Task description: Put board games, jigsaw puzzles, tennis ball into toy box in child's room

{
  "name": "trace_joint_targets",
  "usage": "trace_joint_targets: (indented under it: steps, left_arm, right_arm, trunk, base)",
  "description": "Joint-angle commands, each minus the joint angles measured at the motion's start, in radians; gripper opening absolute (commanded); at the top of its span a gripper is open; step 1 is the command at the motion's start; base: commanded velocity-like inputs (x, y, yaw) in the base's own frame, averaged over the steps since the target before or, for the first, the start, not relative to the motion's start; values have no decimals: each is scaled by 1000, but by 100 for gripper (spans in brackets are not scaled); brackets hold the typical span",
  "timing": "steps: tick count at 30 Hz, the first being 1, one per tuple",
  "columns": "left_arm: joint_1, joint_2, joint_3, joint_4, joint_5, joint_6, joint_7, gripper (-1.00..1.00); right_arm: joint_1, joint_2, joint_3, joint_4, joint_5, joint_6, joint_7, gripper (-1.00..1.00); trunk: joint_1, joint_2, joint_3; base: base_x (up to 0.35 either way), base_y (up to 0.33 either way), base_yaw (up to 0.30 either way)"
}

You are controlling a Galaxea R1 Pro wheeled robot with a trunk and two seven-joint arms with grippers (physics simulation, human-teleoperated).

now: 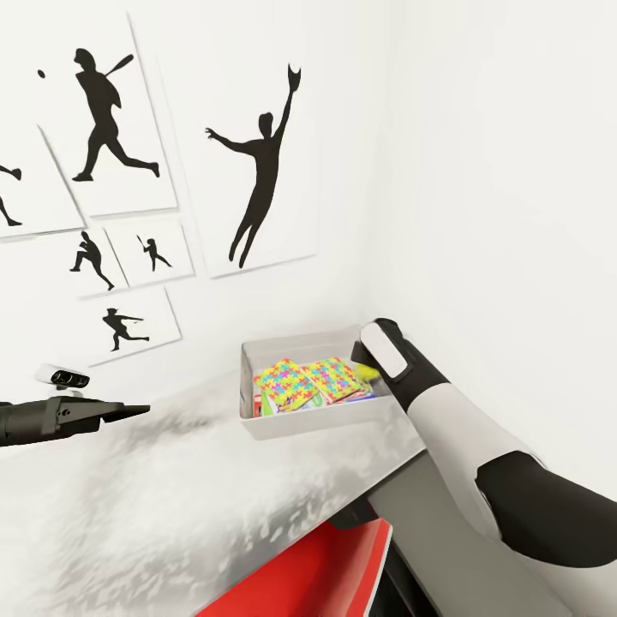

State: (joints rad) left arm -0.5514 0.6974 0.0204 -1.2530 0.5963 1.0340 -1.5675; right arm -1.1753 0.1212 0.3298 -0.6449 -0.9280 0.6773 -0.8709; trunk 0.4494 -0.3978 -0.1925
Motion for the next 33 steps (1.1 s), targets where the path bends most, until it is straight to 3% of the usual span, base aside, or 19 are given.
trace_joint_targets:
  steps: [1,4,8,33]
  left_arm:
    - [-1,1,-1,0,0,11,-3,100]
    - [-1,1,-1,0,0,11,-3,100]
    - [-1,1,0,0,0,11,-3,100]
    - [-1,1,0,0,0,11,-3,100]
  right_arm:
    - [-1,-4,3,-1,14,2,-7,-100]
    - [0,-9,-1,-1,49,0,-1,-100]
    - [0,-12,-6,-1,64,-2,5,-100]
    - [1,-7,-1,-1,69,-1,-1,-100]
  trunk:
    - [1,-2,-2]
    - [1,-2,-2]
    - [1,-2,-2]
    - [1,-2,-38]
  base:
    - [0,0,0]
    - [0,0,0]
    - [0,0,0]
    - [0,0,0]
